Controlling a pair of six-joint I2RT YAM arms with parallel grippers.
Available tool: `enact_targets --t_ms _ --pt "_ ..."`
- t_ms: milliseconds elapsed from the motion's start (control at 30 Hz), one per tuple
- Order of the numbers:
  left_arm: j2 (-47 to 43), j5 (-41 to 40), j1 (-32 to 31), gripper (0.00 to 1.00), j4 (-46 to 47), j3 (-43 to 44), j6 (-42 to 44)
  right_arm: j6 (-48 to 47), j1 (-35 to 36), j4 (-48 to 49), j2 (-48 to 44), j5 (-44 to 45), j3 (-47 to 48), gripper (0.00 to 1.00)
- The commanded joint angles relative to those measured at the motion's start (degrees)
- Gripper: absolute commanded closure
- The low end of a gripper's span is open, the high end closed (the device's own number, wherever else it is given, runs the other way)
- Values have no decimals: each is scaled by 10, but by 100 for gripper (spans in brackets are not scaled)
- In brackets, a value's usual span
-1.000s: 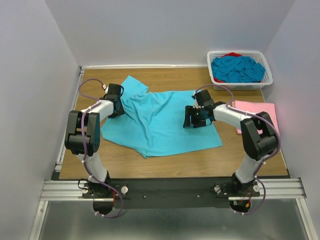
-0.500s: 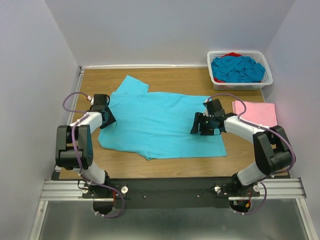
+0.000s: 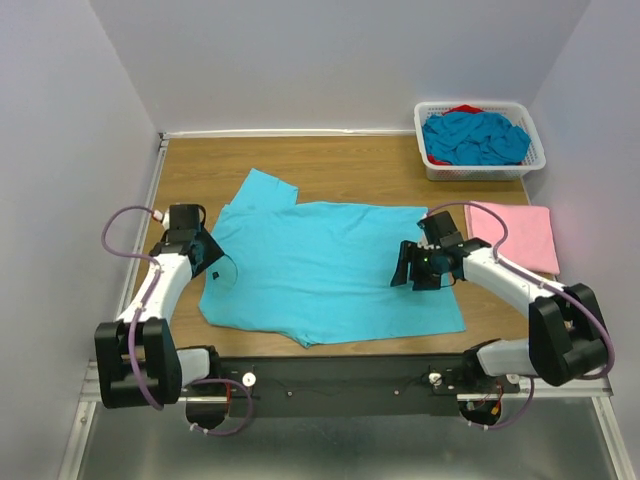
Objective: Fold and stack the t-shirts
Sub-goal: Flatten the tshirt out
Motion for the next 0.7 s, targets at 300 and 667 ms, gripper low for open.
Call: enact_targets --t_ms 300,667 --pt "39 -37 -10 40 99 118 81 -58 -8 -33 75 135 234 33" --pt "202 -43 -106 43 121 179 99 -77 -77 32 265 118 349 39"
